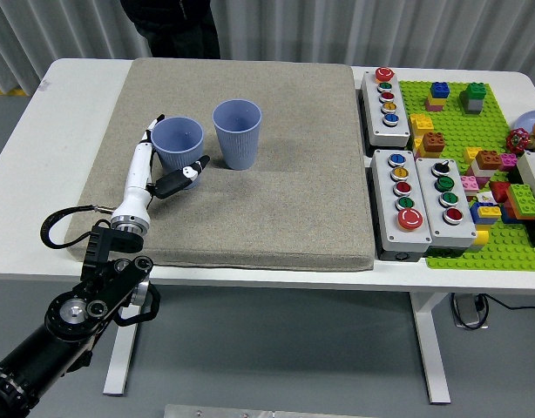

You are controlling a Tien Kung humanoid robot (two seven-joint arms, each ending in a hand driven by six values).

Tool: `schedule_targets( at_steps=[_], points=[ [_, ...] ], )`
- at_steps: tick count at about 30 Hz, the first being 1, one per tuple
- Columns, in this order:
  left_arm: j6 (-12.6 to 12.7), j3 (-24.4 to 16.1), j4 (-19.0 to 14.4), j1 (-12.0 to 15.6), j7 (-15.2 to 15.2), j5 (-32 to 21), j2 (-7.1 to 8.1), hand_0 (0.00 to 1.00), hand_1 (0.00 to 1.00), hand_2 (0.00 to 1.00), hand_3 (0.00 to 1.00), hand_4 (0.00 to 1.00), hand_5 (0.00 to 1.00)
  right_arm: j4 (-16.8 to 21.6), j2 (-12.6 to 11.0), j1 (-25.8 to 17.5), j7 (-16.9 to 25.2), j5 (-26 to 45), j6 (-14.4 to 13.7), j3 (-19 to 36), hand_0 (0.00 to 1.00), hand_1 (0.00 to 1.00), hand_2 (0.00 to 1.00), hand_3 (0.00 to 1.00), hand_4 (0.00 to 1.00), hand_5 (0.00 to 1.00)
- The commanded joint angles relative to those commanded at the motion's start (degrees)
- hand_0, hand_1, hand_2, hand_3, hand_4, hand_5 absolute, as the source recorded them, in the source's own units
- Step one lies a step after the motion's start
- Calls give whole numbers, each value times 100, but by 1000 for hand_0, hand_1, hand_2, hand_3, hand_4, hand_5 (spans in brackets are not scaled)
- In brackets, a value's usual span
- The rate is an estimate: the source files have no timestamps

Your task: Pick cup pour cup place

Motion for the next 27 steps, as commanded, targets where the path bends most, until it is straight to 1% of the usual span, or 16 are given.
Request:
schedule_targets(
  at_steps=[2, 3, 9, 10, 15, 16, 21, 22, 27],
  points=[
    [45, 11, 8, -5, 7, 20, -3, 797, 799, 951, 973, 890, 299, 1, 1, 2, -3, -6, 2, 5, 669, 611, 557, 557, 2, 194],
    [93, 14, 10, -4, 5, -3, -6, 771, 770, 871, 859, 886, 299, 1, 0, 2, -5, -9, 5, 6, 670, 611, 557, 557, 2, 194],
    [259, 34, 9, 7, -48, -89, -9, 771, 770, 871, 859, 886, 299, 2, 2, -3, -14, -28, 15, 23, 670, 611, 557, 557, 2, 194],
    [271, 37, 9, 9, -49, -88, -10, 758, 740, 793, 743, 876, 299, 2, 3, -4, -15, -31, 16, 26, 669, 611, 558, 557, 2, 195],
    [346, 56, 17, 8, -72, -114, -16, 758, 740, 793, 743, 876, 299, 3, 2, 7, -22, -41, 24, 41, 669, 611, 558, 557, 2, 195],
    [352, 58, 18, 7, -76, -117, -15, 707, 635, 656, 632, 869, 294, 3, 2, 8, -23, -40, 25, 42, 669, 611, 557, 557, 2, 195],
    [361, 66, 24, 6, -82, -130, -16, 707, 635, 656, 632, 869, 294, 3, 1, 13, -24, -39, 28, 41, 669, 611, 557, 557, 2, 195],
    [363, 68, 25, 6, -84, -133, -16, 653, 586, 612, 611, 862, 297, 3, 1, 13, -25, -42, 29, 42, 669, 611, 557, 557, 2, 196],
    [402, 71, 28, 18, -120, -166, -25, 653, 586, 612, 611, 862, 297, 3, 2, 5, -29, -57, 32, 43, 669, 611, 557, 557, 2, 196]
  ],
)
